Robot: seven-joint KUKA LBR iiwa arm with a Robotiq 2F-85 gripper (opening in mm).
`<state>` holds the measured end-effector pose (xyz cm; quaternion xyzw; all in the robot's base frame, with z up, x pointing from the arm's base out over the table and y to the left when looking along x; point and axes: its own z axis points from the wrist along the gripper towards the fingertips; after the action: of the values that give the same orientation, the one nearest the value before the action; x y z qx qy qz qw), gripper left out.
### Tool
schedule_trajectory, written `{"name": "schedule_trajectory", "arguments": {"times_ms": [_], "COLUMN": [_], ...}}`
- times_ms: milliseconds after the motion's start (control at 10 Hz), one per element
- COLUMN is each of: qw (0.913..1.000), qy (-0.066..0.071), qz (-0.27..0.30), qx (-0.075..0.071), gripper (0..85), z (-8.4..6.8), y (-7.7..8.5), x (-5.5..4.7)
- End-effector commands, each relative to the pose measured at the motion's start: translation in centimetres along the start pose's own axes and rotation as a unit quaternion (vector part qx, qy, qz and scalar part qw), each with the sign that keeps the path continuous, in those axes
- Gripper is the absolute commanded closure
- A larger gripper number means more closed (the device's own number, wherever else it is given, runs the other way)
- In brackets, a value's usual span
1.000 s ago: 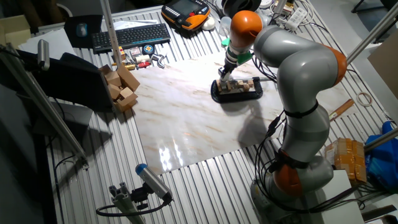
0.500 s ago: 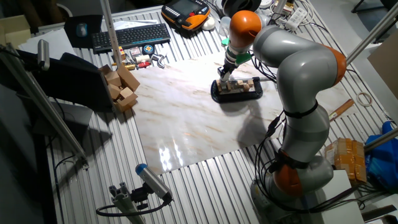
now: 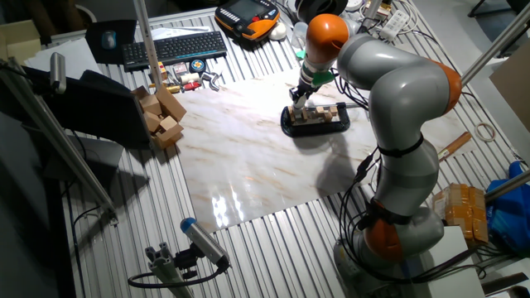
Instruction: Install the light bulb by rotating it
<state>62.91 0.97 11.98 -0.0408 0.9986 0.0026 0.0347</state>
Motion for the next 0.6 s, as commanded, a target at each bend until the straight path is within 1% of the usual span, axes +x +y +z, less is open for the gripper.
{"name": "schedule_trajectory", "arguments": {"times_ms": [0,200,500], "qw": [0.9999,0.9989,0.9961], "qy": [0.001,0.003,0.006], "qz": [0.012,0.047,0.088], "qx": [0.001,0.002,-0.002], "gripper": [85.0,85.0,85.0], "z": [-0.01,-0.03,0.08], "y": [0.01,0.00,0.02], "x": [0.00,0.00,0.00]}}
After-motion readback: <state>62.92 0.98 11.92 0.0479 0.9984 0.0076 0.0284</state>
